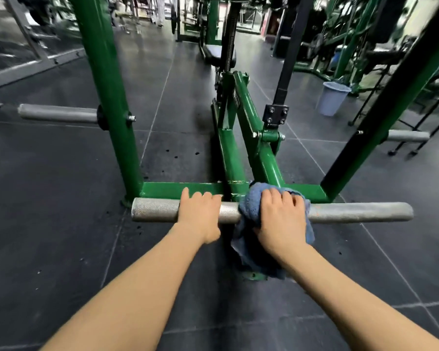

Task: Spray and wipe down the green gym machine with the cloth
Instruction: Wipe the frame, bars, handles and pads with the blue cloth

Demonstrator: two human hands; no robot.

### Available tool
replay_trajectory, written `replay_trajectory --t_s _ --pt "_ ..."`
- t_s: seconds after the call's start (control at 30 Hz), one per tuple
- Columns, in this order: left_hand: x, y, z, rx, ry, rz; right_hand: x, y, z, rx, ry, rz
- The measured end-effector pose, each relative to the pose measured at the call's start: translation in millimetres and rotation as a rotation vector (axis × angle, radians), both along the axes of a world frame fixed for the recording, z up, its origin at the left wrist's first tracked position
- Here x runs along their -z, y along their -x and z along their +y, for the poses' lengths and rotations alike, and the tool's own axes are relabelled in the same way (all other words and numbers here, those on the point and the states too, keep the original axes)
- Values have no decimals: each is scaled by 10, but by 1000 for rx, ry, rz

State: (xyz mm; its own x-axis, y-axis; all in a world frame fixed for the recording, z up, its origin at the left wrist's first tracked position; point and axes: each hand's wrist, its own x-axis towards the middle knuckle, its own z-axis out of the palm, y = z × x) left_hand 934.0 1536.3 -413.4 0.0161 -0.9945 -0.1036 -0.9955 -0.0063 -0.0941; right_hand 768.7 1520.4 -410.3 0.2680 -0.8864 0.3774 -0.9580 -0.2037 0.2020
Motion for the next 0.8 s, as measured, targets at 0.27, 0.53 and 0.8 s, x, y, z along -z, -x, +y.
replay_trajectory --t_s 0.27,0.53,0.8 --pt "194 12 -13 -12 233 -8 -461 -162 -474 -206 -447 337" --pt "183 -6 -3 -5 231 5 362 -11 259 -144 102 -51" --pt "153 -34 -16 1 186 38 597 33 754 -23 -175 -639"
